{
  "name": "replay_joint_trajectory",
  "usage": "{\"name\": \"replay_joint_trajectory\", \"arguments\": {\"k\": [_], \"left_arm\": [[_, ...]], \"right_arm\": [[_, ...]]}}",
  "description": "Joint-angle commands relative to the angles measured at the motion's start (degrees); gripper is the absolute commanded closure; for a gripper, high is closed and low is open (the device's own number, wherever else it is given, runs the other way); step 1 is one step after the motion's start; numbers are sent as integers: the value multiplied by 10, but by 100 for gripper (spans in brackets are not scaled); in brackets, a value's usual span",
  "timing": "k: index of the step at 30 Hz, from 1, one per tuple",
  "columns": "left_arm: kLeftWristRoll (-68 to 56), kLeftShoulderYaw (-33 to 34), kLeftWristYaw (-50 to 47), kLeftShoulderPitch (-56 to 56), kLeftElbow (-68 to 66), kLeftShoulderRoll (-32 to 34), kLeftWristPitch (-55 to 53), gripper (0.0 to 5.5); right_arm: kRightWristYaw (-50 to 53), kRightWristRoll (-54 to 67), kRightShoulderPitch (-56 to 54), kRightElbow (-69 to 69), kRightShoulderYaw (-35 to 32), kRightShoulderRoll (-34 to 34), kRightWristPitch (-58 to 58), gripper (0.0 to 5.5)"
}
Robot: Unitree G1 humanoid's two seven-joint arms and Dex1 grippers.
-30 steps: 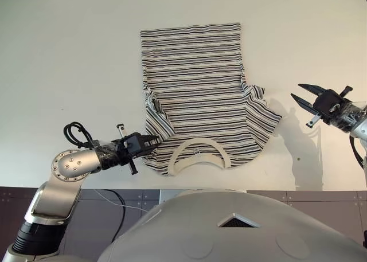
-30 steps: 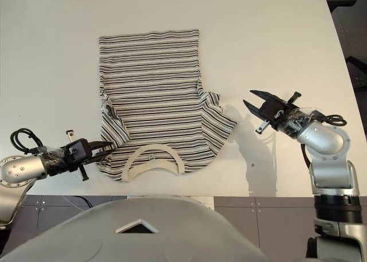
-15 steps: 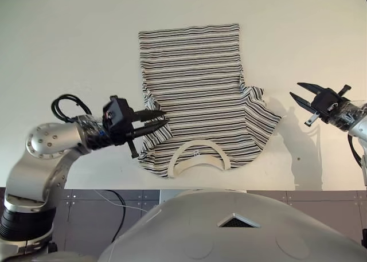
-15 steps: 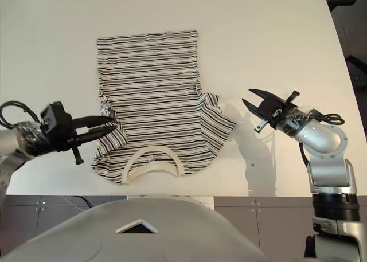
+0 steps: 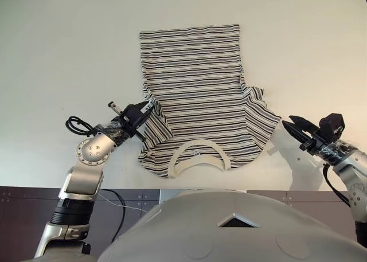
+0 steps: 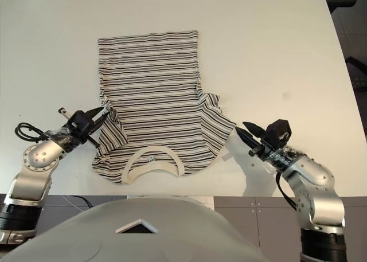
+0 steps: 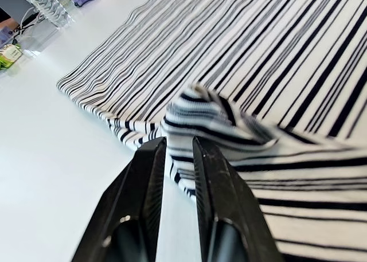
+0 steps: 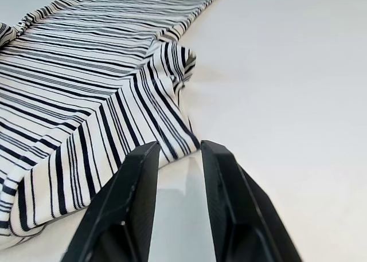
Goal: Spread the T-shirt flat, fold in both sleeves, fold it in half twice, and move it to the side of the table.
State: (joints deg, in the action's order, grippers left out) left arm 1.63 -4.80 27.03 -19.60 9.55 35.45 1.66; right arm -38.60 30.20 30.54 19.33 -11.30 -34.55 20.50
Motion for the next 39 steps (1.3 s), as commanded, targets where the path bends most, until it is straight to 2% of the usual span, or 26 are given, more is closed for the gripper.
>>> {"name": "replay_joint_trajectory", "arguments": {"k": [1, 8, 15, 17, 20, 22, 32, 39], "left_arm": [[47, -16, -13, 11, -34, -4, 22, 466], [55, -26, 2, 17, -11, -11, 18, 466], [54, -18, 2, 12, 10, -18, 7, 466], [51, -17, 3, 17, 19, -22, 2, 463], [43, -10, 5, 30, 34, -27, -3, 463], [33, -1, 6, 41, 50, -29, -9, 463], [20, 2, 18, 63, 95, -32, -46, 463], [26, -10, 24, 70, 93, -33, -48, 463]], "right_arm": [[63, 63, -12, 10, -13, 38, 115, 418], [185, 154, -60, 5, -43, 118, 255, 418], [209, 186, -53, 39, -49, 126, 295, 418], [215, 185, -57, 41, -50, 132, 293, 453], [221, 174, -62, 41, -47, 139, 282, 515], [219, 155, -60, 46, -39, 137, 268, 535], [123, -38, -33, 153, 88, 75, 72, 535], [85, -66, -34, 190, 152, 70, 41, 535]]}}
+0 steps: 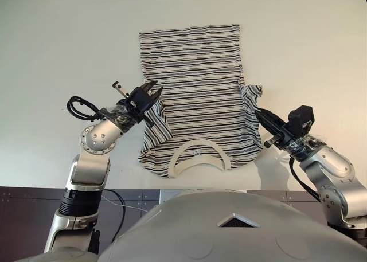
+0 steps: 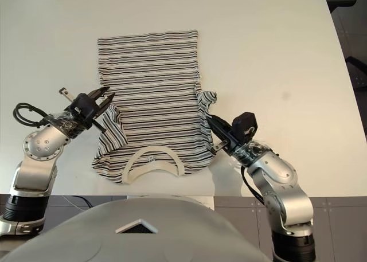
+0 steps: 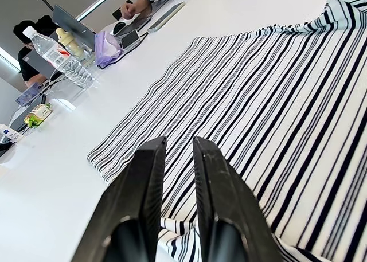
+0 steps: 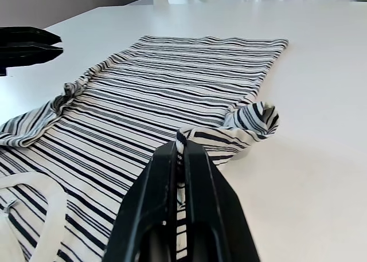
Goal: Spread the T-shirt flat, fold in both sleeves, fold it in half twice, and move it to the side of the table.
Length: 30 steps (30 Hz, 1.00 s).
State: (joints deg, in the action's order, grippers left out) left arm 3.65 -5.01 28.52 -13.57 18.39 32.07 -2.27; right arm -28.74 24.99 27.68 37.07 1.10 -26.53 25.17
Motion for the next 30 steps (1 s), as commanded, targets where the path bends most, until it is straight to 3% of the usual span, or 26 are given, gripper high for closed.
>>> {"name": "replay_joint_trajectory", "arguments": {"k": [1, 8, 12, 14, 17, 22, 25, 28, 30], "left_arm": [[7, -10, 11, 12, 4, 1, -9, 463], [11, -16, 22, 19, 3, 7, -6, 463], [15, -18, 24, 20, 10, 5, -6, 463], [10, -8, 31, 15, 21, 12, -5, 463], [-12, 55, 61, -27, 23, 60, 27, 463], [28, 169, 128, -204, -88, 192, 320, 463], [25, 187, 157, -285, -142, 231, 458, 431], [74, 187, 140, -296, -208, 245, 556, 378], [109, 170, 126, -295, -224, 233, 593, 378]], "right_arm": [[-15, -24, -11, 9, 41, -10, -8, 535], [-4, -69, -27, -10, 83, -4, -11, 535], [-6, -52, -45, -12, 77, 3, -4, 468], [-26, 10, -45, 12, 51, 0, 16, 462], [-52, 89, -49, 17, -38, -28, 36, 462], [-110, 30, 4, -62, -120, -98, -28, 462], [-111, 0, 13, -88, -114, -91, -57, 458], [-102, -22, 10, -99, -98, -78, -69, 458], [-98, -30, 8, -101, -86, -72, -70, 458]]}}
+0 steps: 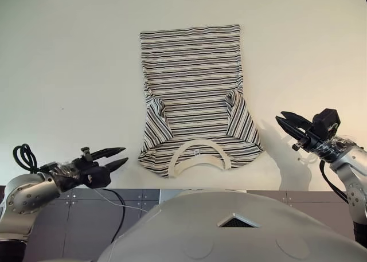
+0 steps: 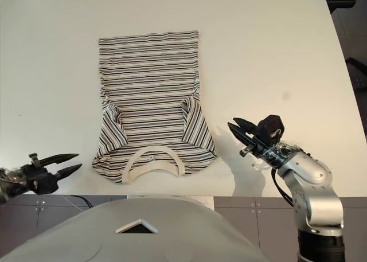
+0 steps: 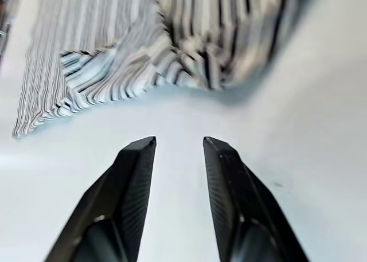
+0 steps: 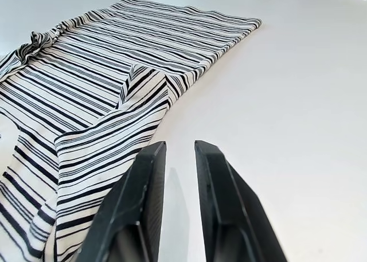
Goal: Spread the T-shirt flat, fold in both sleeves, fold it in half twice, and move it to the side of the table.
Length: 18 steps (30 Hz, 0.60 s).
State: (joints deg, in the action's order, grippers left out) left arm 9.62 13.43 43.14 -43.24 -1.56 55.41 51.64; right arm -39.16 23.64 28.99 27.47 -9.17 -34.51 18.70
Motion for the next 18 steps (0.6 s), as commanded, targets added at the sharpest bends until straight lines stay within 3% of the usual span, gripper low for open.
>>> {"name": "replay_joint_trajectory", "arguments": {"k": [1, 7, 18], "left_arm": [[68, -26, -29, 6, -28, -10, 65, 378], [132, -80, -78, 51, -24, -49, 75, 378], [171, -134, -115, 104, -30, -42, 57, 378]], "right_arm": [[8, -21, -8, -7, 23, 10, -4, 458], [13, -35, -28, -18, 45, 12, 3, 458], [21, -47, -45, -24, 75, 20, 7, 458]]}}
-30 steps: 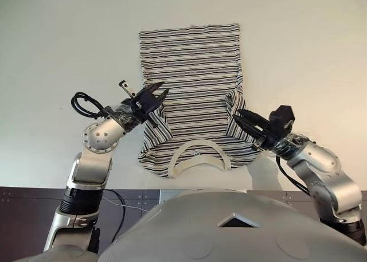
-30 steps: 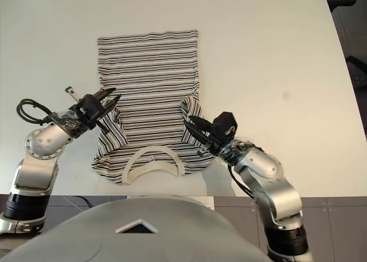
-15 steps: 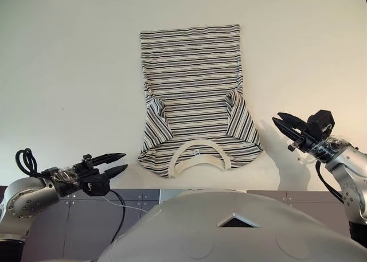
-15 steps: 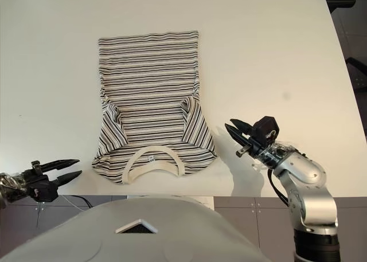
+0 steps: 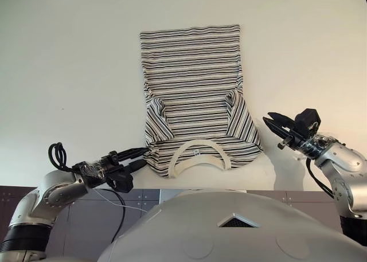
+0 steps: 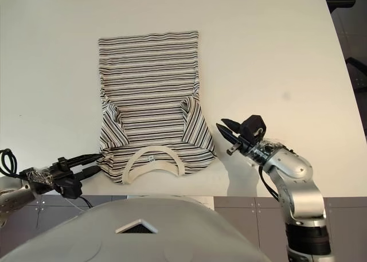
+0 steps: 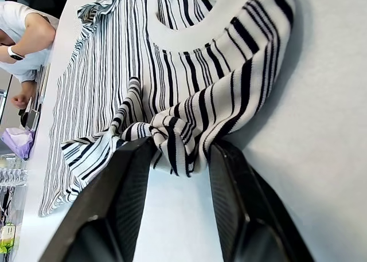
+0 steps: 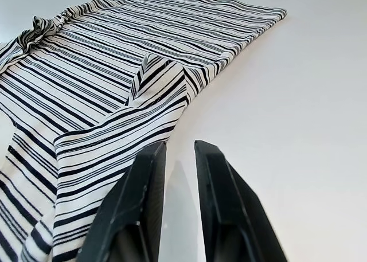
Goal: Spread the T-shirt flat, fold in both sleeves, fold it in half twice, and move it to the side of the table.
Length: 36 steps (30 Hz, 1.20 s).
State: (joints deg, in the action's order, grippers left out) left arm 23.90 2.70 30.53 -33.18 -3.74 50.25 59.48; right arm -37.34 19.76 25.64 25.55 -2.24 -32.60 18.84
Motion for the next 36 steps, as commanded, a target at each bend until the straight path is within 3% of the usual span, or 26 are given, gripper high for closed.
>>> {"name": "replay_joint_trajectory", "arguments": {"k": [1, 7, 10, 12, 16, 27, 36], "left_arm": [[28, -34, 13, 4, -7, 14, -21, 397], [14, -46, 7, 3, -6, 33, -20, 490], [6, -40, -1, -9, -8, 45, -18, 534], [3, -36, -6, -16, -8, 49, -18, 540], [-1, -44, -6, -5, -8, 52, -20, 540], [-17, -68, 7, 13, 3, 62, -35, 540], [-17, -76, 3, 25, -5, 66, -36, 540]], "right_arm": [[3, -10, -13, -6, 6, 1, 5, 458], [-19, -33, 4, 0, -11, -33, -36, 458], [-79, -154, 54, -26, -31, -130, -239, 458], [-106, -207, 74, -63, -41, -178, -369, 423], [-117, -254, 67, -100, -16, -202, -506, 370], [-63, -347, 21, -153, 83, -149, -530, 370], [-21, -368, -12, -161, 93, -150, -549, 370]]}}
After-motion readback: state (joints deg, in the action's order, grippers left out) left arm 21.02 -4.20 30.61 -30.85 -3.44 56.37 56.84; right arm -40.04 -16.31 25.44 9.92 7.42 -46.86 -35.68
